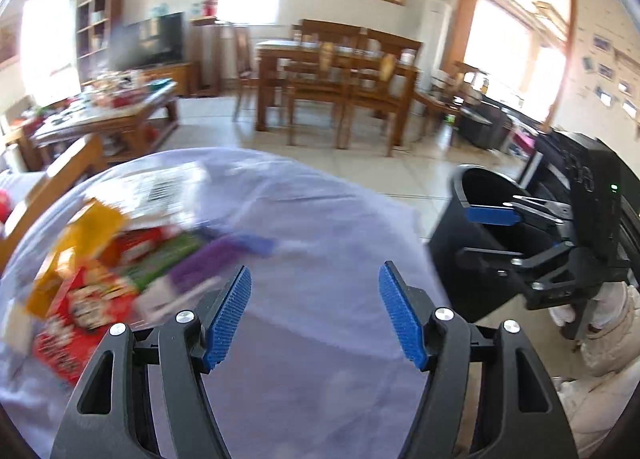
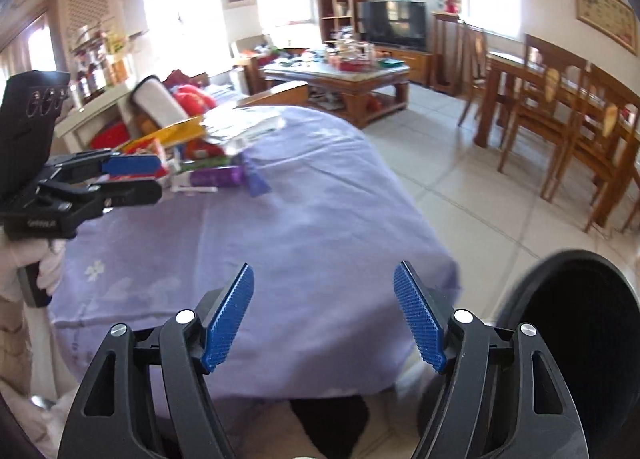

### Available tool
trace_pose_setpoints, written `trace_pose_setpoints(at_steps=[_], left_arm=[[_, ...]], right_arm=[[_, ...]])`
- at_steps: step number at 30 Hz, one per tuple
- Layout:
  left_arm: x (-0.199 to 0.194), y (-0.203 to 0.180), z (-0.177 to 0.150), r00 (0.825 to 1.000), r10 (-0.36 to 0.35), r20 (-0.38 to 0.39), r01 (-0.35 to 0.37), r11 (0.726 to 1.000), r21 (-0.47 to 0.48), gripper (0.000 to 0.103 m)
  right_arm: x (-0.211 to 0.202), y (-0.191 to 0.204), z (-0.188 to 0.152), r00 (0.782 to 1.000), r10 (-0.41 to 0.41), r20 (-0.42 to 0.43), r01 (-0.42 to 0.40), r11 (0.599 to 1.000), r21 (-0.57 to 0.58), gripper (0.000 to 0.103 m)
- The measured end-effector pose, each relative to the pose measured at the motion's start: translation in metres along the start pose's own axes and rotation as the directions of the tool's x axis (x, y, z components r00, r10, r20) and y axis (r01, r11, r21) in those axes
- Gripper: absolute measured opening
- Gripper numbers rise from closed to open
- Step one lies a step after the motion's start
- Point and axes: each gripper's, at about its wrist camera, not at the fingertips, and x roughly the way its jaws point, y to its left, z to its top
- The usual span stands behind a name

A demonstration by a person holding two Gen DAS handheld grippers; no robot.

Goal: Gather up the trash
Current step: 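Move both open tools back over the table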

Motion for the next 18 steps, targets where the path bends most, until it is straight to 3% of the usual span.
trace_pose_setpoints(at_steps=[5,10,13,18], left_arm=[[-0.021,0.060,-0.010,0.987,0.163,-0.001,-0.163,0.985,-0.058,0.066],[-0.027,0.103,-0.021,0.977,0.210,-0.021,-0.211,0.975,-0.069,0.067],[-0.023,0.109,-0.020,0.976,0.215,-0.022,-0.215,0.976,-0.036,0.068],[-0.037,0.125,-0.038,0.975,0.220,-0.015,-0.220,0.975,-0.017,0.072]], right_arm=[[0.023,0.050,0.008,0.996,0.082,-0.022,-0.083,0.995,-0.061,0.072],[0.042,0.084,0.011,0.988,0.145,-0.052,-0.149,0.985,-0.089,0.073],[0.051,0.101,0.014,0.982,0.181,-0.060,-0.186,0.978,-0.094,0.085],[0.064,0.129,0.017,0.968,0.238,-0.082,-0.246,0.962,-0.119,0.088]])
